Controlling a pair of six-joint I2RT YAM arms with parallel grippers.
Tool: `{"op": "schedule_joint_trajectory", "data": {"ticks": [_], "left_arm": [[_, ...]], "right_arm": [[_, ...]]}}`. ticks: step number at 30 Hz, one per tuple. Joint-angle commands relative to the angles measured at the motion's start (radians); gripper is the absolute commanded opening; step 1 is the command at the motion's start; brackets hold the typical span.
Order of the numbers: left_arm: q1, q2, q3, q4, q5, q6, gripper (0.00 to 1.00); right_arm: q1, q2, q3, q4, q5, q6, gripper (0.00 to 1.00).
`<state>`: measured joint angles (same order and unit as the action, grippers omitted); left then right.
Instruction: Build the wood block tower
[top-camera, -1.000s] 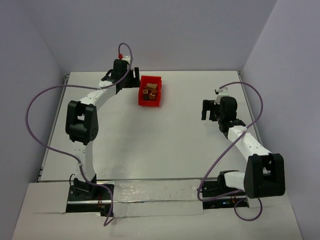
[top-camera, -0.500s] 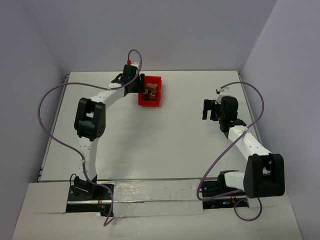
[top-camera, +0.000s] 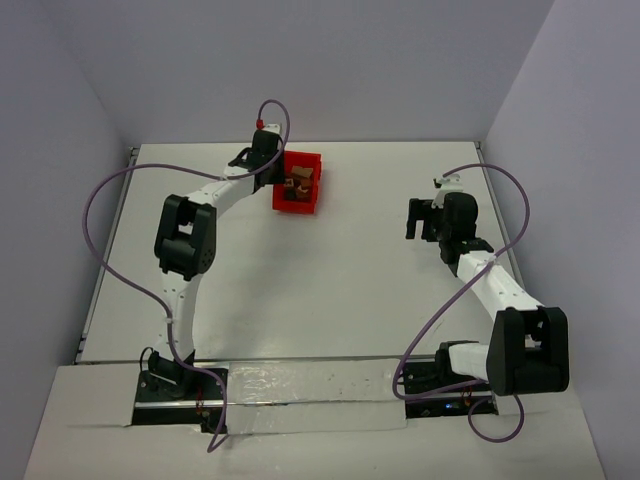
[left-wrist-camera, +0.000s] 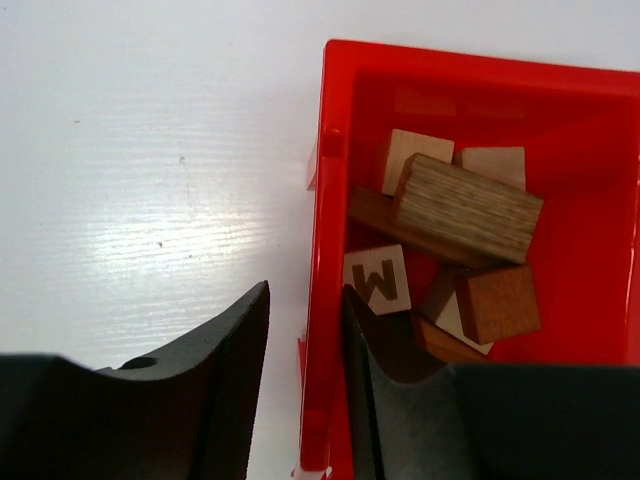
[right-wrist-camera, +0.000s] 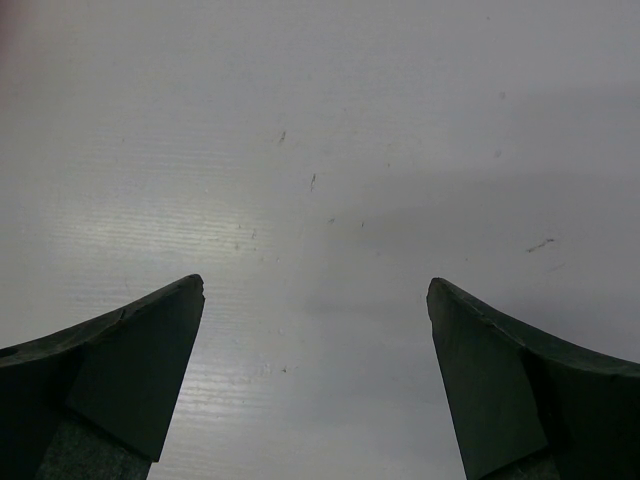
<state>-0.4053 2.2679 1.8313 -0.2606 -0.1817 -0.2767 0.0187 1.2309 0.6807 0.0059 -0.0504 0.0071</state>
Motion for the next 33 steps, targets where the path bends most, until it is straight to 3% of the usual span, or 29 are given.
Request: {"op": "schedule_joint_trajectory", "data": {"ticks": [1, 10, 14, 17, 19, 20, 26, 33], "left_arm": [[-0.003, 0.018, 0.053, 0.043, -0.028, 0.004, 0.41], [-0.003, 0.046, 0.070, 0.039, -0.033, 0.006, 0.41], [-0.003, 0.054, 0.077, 0.032, -0.035, 0.013, 0.36], [-0.003, 0.064, 0.090, 0.021, -0.038, 0.019, 0.22], [-0.003, 0.069, 0.096, 0.012, -0.039, 0.024, 0.03], [-0.003, 0.072, 0.100, 0.008, -0.041, 0.030, 0.00], [-0.003, 0.068, 0.098, -0.019, -0.060, 0.060, 0.00], [-0.018, -0.127, -0.080, 0.013, -0.125, 0.229, 0.00]], "right_arm": [[-0.010, 0.004, 0.050, 0.019, -0.002, 0.010, 1.00], [-0.012, 0.012, 0.054, 0.017, -0.003, 0.009, 1.00], [-0.011, 0.012, 0.056, 0.017, -0.006, 0.013, 1.00], [-0.012, 0.010, 0.055, 0.017, -0.008, 0.014, 1.00], [-0.013, 0.009, 0.056, 0.016, -0.011, 0.014, 1.00], [-0.013, 0.009, 0.056, 0.016, -0.012, 0.013, 1.00], [-0.013, 0.004, 0.056, 0.013, -0.014, 0.013, 1.00], [-0.012, -0.014, 0.058, 0.009, -0.026, 0.016, 1.00]]}}
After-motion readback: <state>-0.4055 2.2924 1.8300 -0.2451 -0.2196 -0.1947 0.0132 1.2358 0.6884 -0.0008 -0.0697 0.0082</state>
